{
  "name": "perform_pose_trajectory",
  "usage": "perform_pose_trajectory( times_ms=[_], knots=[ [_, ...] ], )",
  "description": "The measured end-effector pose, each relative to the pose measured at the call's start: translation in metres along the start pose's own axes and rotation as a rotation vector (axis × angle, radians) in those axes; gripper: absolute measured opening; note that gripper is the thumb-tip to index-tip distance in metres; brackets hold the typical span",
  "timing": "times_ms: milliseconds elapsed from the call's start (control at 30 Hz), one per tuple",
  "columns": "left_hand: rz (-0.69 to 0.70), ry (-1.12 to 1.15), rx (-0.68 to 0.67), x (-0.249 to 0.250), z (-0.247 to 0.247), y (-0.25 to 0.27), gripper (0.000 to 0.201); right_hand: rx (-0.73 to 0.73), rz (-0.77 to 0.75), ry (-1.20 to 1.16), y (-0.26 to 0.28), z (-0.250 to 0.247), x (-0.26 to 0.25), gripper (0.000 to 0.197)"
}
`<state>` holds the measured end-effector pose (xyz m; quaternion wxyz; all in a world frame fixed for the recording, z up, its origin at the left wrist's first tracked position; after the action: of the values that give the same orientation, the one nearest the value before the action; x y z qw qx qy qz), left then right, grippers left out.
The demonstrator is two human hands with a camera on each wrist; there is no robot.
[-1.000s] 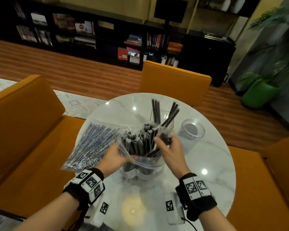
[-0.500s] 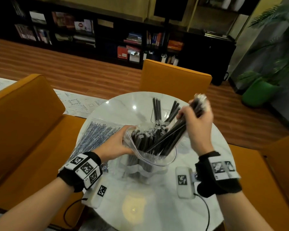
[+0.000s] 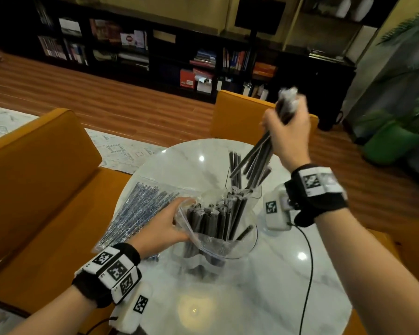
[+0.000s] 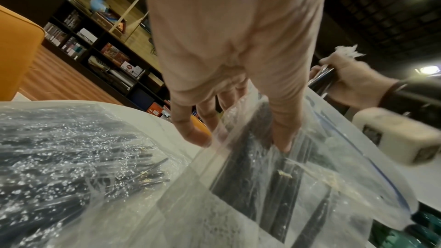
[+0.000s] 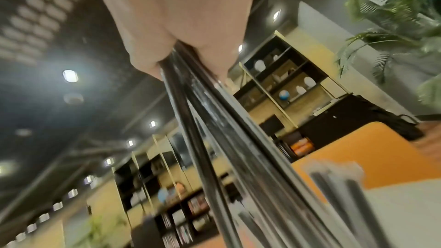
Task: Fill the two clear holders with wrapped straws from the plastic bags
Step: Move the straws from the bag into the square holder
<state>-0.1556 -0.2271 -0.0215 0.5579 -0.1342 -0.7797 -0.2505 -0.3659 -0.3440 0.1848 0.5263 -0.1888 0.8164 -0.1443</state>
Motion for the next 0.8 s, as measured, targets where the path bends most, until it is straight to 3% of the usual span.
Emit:
perform_pose_trajectory(
  times_ms=[133,267,333,433,533,633,800],
  knots=[
    [0.002,0.011,0.003,-0.006,0.001,0.001,0.083,-0.095,0.118,0.092,0.011,0.043,0.061,0.026],
    [-0.012,0.045,0.011,-0.010,-0.001,0.000,0.083,-0.128,0.444,0.016,0.016,0.052,0.123,0.044],
    [-0.026,0.064,0.017,-0.013,-0.002,0.000,0.083,-0.123,0.533,0.008,0.017,0.046,0.135,0.048],
    [-0.032,0.081,0.016,-0.016,-0.003,-0.001,0.086,-0.117,0.504,0.097,0.009,0.032,0.131,0.050],
    [-0.031,0.078,0.023,-0.017,-0.004,-0.002,0.086,-0.190,0.375,0.332,-0.003,0.029,0.115,0.063],
    [-0.046,0.060,0.044,-0.014,-0.006,-0.002,0.085,-0.364,0.332,0.560,-0.003,0.041,0.111,0.048],
    [-0.079,0.058,0.077,-0.014,-0.011,-0.001,0.081,-0.199,0.246,0.457,0.027,0.014,0.062,0.027]
  ],
)
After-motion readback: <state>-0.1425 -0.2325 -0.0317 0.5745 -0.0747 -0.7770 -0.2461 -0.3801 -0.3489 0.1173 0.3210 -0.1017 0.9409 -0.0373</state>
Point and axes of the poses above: each hand's wrist, its own y-axis away from the middle knuckle, its own z-axis out of the palm, x = y × z, the point moved 10 cm from there along -y, towards the middle knuckle, and after that the axes turned 15 degrees about -x, right-handed, at the moved point
